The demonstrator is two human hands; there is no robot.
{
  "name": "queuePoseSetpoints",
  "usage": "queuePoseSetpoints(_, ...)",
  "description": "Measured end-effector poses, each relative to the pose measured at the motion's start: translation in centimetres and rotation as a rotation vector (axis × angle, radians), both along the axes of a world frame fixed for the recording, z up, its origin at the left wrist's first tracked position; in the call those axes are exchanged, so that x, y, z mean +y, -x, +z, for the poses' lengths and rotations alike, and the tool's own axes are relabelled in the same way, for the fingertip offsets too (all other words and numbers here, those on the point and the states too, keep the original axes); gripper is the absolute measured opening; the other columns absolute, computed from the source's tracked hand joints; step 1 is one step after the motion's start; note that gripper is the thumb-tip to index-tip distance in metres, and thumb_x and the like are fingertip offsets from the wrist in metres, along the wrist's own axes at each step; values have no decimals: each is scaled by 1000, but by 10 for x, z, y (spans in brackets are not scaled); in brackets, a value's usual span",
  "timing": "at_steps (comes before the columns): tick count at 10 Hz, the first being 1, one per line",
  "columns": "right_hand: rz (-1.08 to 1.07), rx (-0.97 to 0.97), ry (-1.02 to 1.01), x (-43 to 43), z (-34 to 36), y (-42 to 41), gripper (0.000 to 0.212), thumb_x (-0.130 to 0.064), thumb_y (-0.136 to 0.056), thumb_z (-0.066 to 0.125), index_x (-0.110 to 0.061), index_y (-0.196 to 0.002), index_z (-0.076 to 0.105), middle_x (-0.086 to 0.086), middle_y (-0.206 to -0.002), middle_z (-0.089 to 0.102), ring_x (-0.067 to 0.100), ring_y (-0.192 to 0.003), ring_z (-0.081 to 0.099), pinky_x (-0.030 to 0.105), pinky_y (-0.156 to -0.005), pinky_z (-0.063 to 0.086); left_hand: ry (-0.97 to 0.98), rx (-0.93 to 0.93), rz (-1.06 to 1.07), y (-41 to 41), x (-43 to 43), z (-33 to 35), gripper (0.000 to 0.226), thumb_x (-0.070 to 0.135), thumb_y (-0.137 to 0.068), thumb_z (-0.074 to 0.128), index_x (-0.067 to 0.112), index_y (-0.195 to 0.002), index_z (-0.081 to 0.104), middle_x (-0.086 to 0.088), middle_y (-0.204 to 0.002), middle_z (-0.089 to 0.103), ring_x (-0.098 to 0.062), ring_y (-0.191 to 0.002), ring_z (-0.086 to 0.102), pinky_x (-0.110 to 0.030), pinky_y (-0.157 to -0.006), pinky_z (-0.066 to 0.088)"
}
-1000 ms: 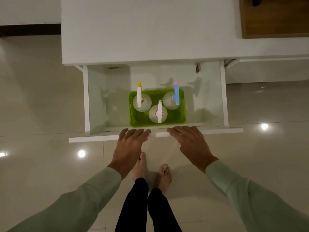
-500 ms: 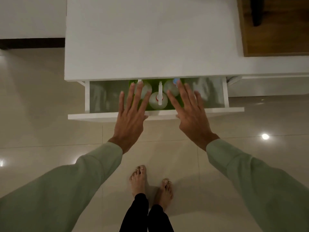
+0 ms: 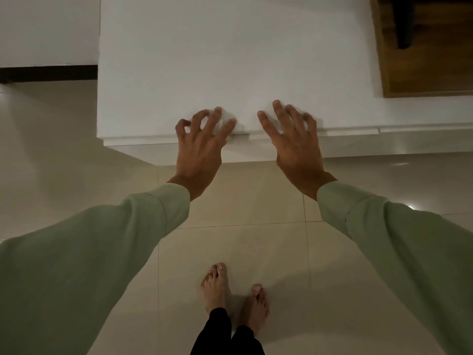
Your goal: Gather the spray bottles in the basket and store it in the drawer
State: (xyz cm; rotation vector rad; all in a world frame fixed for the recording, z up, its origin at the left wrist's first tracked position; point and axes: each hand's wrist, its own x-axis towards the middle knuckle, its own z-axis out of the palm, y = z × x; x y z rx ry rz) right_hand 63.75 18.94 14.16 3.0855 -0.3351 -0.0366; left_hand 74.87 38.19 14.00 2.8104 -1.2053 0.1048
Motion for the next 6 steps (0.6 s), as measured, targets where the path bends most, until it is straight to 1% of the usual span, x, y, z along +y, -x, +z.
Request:
queuePoseSetpoints(1, 3, -51, 49, -3, 1, -9, 80, 15, -79, 51, -21, -149, 37, 18, -155, 39, 39, -135, 44, 55, -101, 38, 51, -52, 15, -3, -6, -4, 55, 3, -83, 64, 32, -129, 54, -1, -142, 55, -29, -123, 52, -46, -91, 38)
queuePoseSetpoints(2, 0, -55, 109, -1, 2, -13, 75, 14, -78, 49, -21, -144, 41, 16, -149, 45, 37, -127, 49, 52, -94, 41, 88, -37, 59, 1, -13, -2, 56, -4, -81, 60, 30, -125, 56, -3, -139, 56, -31, -122, 53, -47, -91, 38)
queuePoseSetpoints(3, -47, -4, 103, 10, 15, -17, 67, 12, -81, 47, -20, -140, 44, 14, -146, 48, 37, -124, 50, 51, -92, 43, 52, 14, 111, 11, -19, 10, 60, -9, -77, 50, 24, -126, 52, -8, -141, 53, -35, -126, 49, -51, -95, 38)
queuePoseSetpoints(4, -111, 119, -64, 21, 41, -28, 59, 2, -81, 52, -19, -136, 45, 12, -140, 46, 37, -122, 46, 49, -89, 44, -47, 175, 113, 17, -23, 31, 62, -9, -76, 50, 19, -132, 46, -11, -145, 45, -38, -132, 41, -52, -99, 40)
queuePoseSetpoints(5, -156, 276, -263, 24, 85, -34, 61, -10, -85, 54, -19, -144, 41, 12, -144, 42, 38, -129, 41, 54, -101, 39, -121, 387, 97, 9, -23, 69, 63, 3, -86, 58, 18, -144, 41, -11, -152, 39, -35, -140, 36, -52, -107, 38)
queuePoseSetpoints(6, -159, 307, -322, 33, 138, -17, 75, -8, -87, 55, -21, -155, 25, 13, -159, 27, 36, -143, 29, 55, -111, 33, -141, 432, 83, 16, -9, 125, 66, 14, -91, 60, 19, -151, 35, -10, -153, 41, -30, -140, 38, -46, -111, 32)
